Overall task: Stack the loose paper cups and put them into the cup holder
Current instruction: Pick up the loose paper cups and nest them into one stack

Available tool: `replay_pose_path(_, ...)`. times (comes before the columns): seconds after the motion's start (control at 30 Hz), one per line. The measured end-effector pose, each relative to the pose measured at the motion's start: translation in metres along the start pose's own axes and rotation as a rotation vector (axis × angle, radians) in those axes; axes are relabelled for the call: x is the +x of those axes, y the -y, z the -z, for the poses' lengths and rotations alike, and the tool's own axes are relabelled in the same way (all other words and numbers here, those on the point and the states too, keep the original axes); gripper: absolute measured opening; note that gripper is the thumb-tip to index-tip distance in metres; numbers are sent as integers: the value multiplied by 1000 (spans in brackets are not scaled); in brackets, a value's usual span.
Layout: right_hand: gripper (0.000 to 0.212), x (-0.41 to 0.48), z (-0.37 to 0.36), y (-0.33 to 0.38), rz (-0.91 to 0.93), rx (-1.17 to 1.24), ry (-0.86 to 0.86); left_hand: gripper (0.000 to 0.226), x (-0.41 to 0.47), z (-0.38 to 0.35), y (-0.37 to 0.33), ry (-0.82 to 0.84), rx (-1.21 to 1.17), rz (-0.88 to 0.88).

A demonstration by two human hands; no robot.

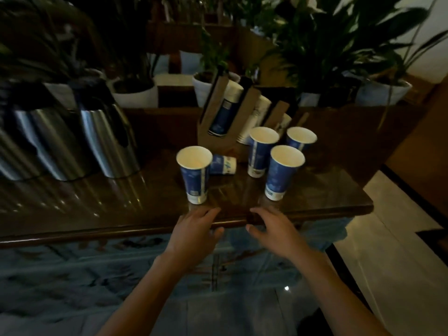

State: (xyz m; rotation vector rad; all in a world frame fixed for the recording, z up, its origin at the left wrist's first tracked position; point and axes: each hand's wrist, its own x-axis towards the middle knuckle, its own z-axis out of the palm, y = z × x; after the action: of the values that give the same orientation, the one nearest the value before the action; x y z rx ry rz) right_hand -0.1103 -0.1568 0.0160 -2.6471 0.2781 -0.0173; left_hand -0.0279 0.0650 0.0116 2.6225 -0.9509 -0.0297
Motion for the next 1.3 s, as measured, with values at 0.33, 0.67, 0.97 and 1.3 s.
replay_pose_path(0.33,68,85,-35,7,43,-181,22,56,22,-11,106,2,75,312)
replay_pose_path(0.67,76,112,-67,-7,85,-344,-63,68,46,-39,114,21,210,394)
replay_pose_path(0.97,79,113,-72,-12,104,-341,-76,67,44,-40,111,19,194,410)
replay_pose_path(1.3,58,120,-58,4,60,-84,-183,55,56,-2,97,-386,-816,422)
